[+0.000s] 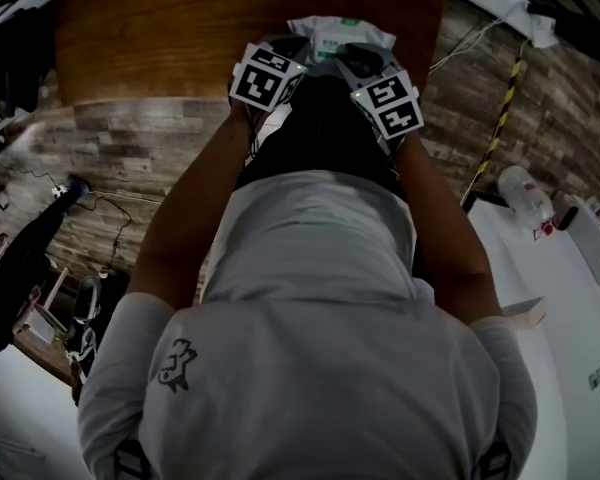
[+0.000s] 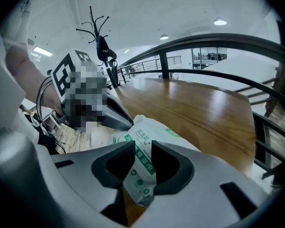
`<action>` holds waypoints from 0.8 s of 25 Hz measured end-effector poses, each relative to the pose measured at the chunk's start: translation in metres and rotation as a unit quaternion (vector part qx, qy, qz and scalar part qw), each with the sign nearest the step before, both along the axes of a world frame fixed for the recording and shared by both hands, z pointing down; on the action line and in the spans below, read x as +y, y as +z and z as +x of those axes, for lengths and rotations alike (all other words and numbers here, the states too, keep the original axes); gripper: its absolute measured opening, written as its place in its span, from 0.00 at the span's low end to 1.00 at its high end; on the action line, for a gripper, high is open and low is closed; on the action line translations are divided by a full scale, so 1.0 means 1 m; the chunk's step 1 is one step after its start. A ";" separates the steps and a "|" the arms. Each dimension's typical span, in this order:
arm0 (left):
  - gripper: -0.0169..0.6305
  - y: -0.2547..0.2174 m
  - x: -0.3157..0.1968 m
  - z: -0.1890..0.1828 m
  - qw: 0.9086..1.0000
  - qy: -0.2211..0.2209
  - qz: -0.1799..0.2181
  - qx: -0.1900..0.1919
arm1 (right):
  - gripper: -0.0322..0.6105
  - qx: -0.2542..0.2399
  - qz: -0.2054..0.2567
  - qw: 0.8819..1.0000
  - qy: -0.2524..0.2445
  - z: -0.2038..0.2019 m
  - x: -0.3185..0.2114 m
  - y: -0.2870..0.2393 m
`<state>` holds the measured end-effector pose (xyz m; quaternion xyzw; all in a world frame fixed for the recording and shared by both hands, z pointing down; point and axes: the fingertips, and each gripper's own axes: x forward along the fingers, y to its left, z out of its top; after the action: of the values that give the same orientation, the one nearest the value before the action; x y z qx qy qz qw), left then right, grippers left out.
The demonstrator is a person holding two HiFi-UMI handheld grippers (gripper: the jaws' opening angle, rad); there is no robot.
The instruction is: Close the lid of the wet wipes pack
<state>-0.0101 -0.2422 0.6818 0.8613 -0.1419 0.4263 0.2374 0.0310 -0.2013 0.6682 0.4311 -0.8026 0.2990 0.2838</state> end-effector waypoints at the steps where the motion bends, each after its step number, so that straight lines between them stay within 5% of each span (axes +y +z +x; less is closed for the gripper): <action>1: 0.04 -0.001 0.001 0.000 1.000 0.001 0.001 0.002 | 0.24 -0.003 -0.003 1.000 0.001 0.001 0.001 -0.002; 12: 0.04 -0.055 0.009 -0.002 0.999 0.003 0.017 0.029 | 0.19 -0.033 0.014 0.999 0.034 0.020 -0.009 -0.062; 20: 0.04 -0.119 -0.004 -0.016 0.996 -0.006 0.062 0.069 | 0.12 -0.030 0.065 0.996 0.055 0.033 -0.003 -0.124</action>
<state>-0.0258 -0.2465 0.5631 0.9009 -0.1565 0.3548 0.1949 0.0645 -0.2041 0.5439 0.4829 -0.8038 0.2739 0.2138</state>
